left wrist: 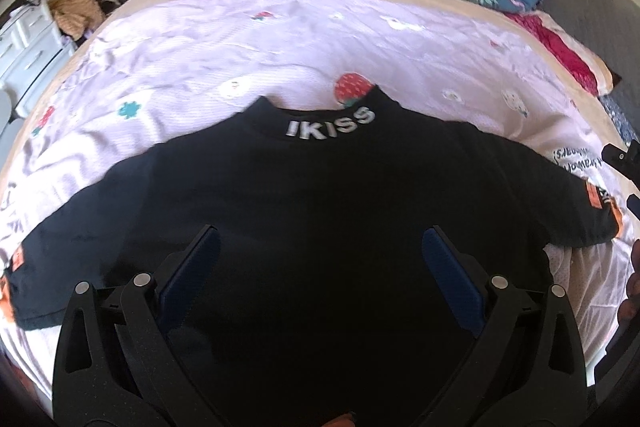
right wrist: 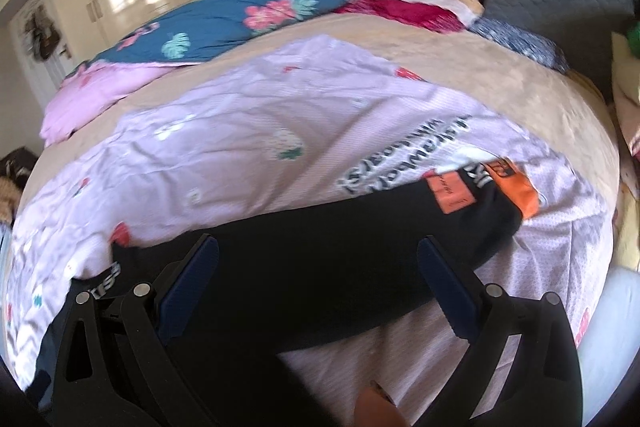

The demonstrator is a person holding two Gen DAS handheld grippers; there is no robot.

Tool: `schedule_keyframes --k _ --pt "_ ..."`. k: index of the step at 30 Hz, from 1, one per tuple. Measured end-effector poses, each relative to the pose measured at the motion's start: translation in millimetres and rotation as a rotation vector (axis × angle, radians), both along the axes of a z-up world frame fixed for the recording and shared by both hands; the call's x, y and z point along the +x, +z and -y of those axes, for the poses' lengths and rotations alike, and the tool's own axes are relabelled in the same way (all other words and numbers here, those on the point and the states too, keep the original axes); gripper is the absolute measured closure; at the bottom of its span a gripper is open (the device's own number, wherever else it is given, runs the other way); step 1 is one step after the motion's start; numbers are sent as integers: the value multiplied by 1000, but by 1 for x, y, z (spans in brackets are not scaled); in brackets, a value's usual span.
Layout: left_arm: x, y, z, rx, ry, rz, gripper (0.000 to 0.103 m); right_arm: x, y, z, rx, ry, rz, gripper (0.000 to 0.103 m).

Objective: Fold small clothes
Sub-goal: 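Move the right gripper to the orange cuff of a sleeve and grasp it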

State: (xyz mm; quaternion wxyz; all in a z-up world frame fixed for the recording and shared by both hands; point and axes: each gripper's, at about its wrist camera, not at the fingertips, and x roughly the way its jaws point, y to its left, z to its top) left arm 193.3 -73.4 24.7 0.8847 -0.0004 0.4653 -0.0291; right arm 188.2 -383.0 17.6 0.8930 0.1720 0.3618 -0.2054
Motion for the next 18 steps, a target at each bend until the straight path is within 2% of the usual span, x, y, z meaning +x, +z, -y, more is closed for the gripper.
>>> schedule_keyframes --k 8,14,18 --pt "16 -13 37 -1 -69 -25 8 -3 -29 57 79 -144 -32 4" --pt "25 -20 55 -22 -91 -32 8 -16 -48 102 183 -280 -31 4" --pt "30 -24 61 -24 -86 -38 8 -23 -57 127 216 -350 -26 4"
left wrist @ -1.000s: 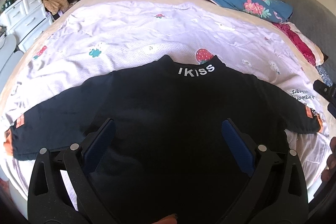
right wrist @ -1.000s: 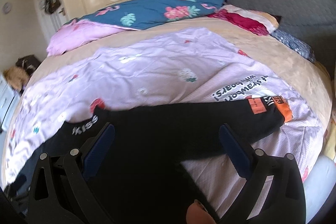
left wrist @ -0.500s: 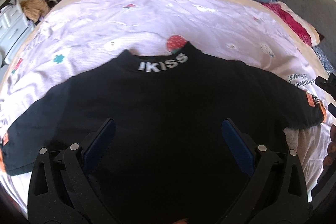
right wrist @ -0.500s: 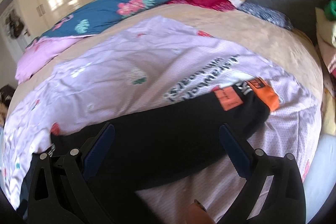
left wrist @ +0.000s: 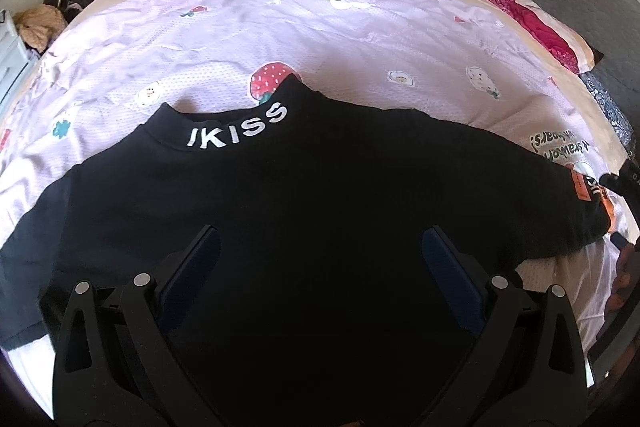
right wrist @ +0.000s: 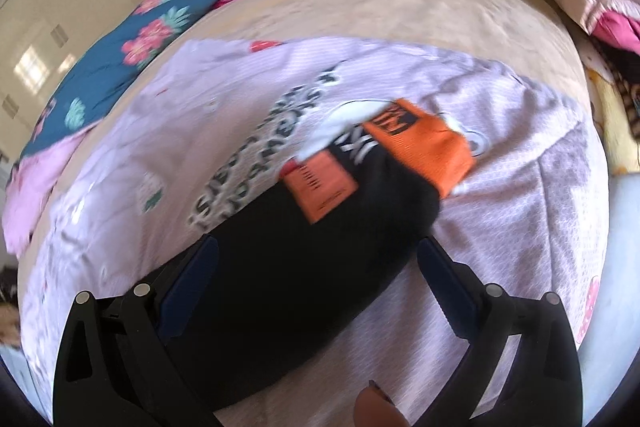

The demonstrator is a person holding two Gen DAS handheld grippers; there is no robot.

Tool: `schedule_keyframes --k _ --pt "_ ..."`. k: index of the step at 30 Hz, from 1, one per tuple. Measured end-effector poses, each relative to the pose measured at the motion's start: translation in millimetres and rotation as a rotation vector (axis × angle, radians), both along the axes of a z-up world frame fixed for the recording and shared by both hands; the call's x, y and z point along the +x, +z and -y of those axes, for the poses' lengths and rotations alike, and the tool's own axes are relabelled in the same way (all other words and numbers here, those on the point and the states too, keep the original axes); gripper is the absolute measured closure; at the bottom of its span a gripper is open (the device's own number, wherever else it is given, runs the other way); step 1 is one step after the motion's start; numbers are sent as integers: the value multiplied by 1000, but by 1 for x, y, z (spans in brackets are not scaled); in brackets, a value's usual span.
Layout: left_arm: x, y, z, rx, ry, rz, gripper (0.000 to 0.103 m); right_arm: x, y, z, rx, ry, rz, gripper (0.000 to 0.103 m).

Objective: Fold small clothes
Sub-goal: 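Move the right gripper to the orange cuff of a sleeve and grasp it, then lift the cuff with the right gripper and carry it across the shirt body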

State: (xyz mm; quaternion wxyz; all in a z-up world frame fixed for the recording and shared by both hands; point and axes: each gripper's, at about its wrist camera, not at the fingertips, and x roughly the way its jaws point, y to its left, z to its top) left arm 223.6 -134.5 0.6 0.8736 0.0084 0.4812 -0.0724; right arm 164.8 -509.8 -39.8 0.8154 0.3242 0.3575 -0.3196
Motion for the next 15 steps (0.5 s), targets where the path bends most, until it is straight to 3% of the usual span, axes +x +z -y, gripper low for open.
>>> schedule_keyframes --k 10,13,15 --pt "16 3 2 -7 30 2 8 0 -32 42 96 -88 -4 6" --pt "20 4 2 1 39 6 8 1 -35 49 83 -109 16 25" --pt "19 6 2 -5 37 2 8 1 -38 53 89 -100 48 48"
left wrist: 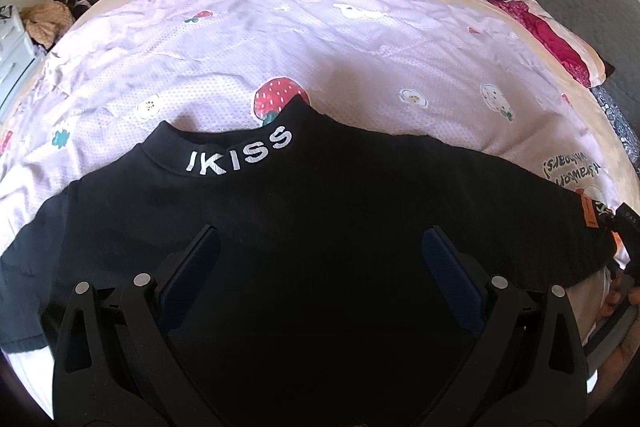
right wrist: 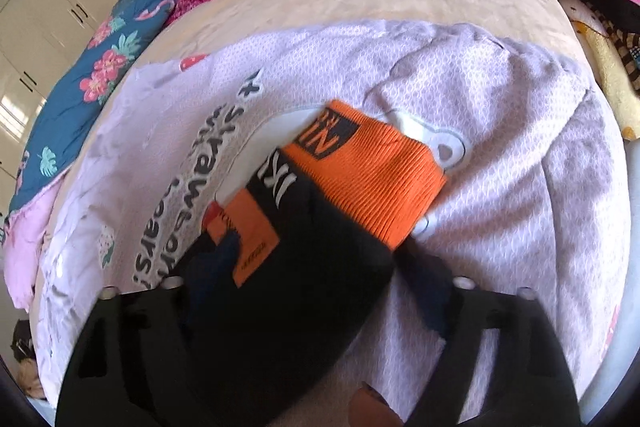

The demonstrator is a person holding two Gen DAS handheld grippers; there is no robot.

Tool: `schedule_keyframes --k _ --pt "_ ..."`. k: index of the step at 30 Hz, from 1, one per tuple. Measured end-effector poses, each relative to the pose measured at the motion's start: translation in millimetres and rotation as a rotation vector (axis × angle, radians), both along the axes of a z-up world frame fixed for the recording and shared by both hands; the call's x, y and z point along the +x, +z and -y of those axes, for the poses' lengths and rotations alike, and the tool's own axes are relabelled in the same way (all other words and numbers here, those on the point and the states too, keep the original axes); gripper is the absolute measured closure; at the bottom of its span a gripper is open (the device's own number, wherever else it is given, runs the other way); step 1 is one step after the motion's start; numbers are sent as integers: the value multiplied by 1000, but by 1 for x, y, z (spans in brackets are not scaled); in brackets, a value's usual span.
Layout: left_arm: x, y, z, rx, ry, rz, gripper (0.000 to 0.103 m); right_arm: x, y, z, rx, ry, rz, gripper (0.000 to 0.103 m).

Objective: Fold small clothes
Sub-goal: 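Lift the cuff with the right gripper and carry it across the shirt body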

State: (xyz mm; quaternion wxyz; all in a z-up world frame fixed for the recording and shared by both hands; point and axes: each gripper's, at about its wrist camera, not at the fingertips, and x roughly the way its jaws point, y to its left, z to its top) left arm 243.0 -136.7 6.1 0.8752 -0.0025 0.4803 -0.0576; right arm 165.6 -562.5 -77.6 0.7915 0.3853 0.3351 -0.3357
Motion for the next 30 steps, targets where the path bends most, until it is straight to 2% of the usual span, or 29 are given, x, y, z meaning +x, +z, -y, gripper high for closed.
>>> schedule_keyframes --k 1,3,5,12,18,23,30 --pt "1 1 0 -9 -4 -1 8 0 -1 2 -1 2 3 54" --pt "-2 3 -2 -29 -4 5 8 -5 -1 7 13 5 48 78" --pt "-5 5 -6 -47 5 4 8 -11 6 7 27 19 124 89" --pt "-18 24 -21 -93 16 38 8 -17 54 -21 -46 183 332 91" --pt "-25 49 -42 -139 33 84 8 -9 94 -59 -115 371 459 91" --pt "-28 65 -68 -138 82 122 8 -4 123 -108 -245 555 502 91" --pt "-34 72 -103 -182 144 136 8 3 139 -163 -288 717 523 91"
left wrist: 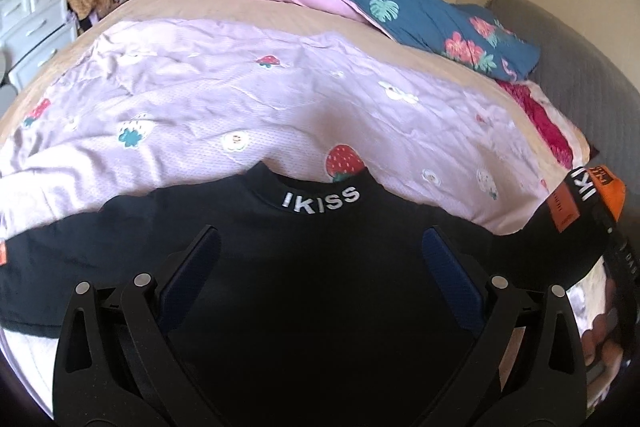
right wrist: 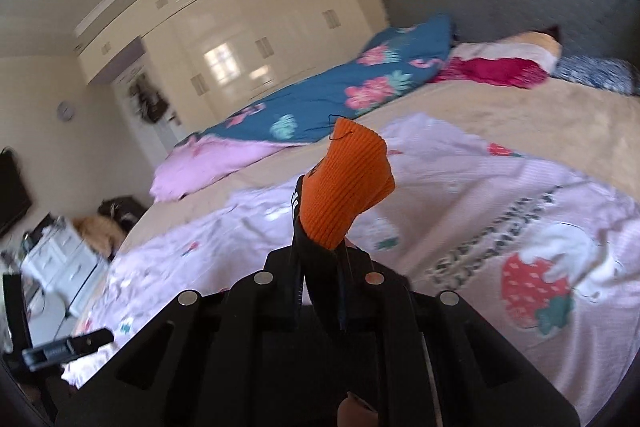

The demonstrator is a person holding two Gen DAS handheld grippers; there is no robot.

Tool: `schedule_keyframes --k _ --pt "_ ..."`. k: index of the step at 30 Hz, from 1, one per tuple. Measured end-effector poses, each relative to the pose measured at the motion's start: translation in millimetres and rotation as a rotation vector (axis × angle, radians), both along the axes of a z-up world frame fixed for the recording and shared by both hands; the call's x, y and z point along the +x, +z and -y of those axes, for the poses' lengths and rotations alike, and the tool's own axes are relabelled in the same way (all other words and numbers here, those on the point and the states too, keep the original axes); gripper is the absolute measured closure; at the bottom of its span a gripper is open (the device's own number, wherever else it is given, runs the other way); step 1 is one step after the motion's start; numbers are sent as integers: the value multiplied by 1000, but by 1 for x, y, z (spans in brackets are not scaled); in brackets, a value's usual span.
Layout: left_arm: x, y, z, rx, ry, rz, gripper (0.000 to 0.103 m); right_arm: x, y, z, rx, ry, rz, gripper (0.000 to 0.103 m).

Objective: Fold small clothes
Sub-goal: 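Lift the cuff with the right gripper and carry it across the shirt body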

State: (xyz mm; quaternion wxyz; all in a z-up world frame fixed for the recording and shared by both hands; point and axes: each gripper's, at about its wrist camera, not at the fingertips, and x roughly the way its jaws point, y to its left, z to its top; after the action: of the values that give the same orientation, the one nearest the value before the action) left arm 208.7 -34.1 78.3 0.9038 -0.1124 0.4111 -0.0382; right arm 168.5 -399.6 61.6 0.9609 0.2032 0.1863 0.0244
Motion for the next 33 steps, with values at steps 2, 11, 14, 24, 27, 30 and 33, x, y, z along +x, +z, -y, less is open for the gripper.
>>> schedule_keyframes --k 2,11,14,24,27,30,33 --pt "-3 0 -7 -12 3 -1 8 0 1 -16 -17 36 3 91" --pt "-8 -14 -29 -129 2 -46 8 4 -1 -63 -17 195 2 91" --pt "-9 -19 -34 -144 8 -56 8 6 -4 -81 -43 245 -10 91" --pt "-9 -44 -68 -345 43 -113 8 17 -32 -145 -51 424 -106 91" --pt "-10 -50 -72 -370 47 -121 8 20 -46 -160 -56 455 -148 91" --pt "-10 -58 -74 -384 44 -139 8 25 -56 -172 -73 477 -187 91" --pt "-8 -65 -75 -404 44 -155 8 29 -67 -180 -79 497 -232 88"
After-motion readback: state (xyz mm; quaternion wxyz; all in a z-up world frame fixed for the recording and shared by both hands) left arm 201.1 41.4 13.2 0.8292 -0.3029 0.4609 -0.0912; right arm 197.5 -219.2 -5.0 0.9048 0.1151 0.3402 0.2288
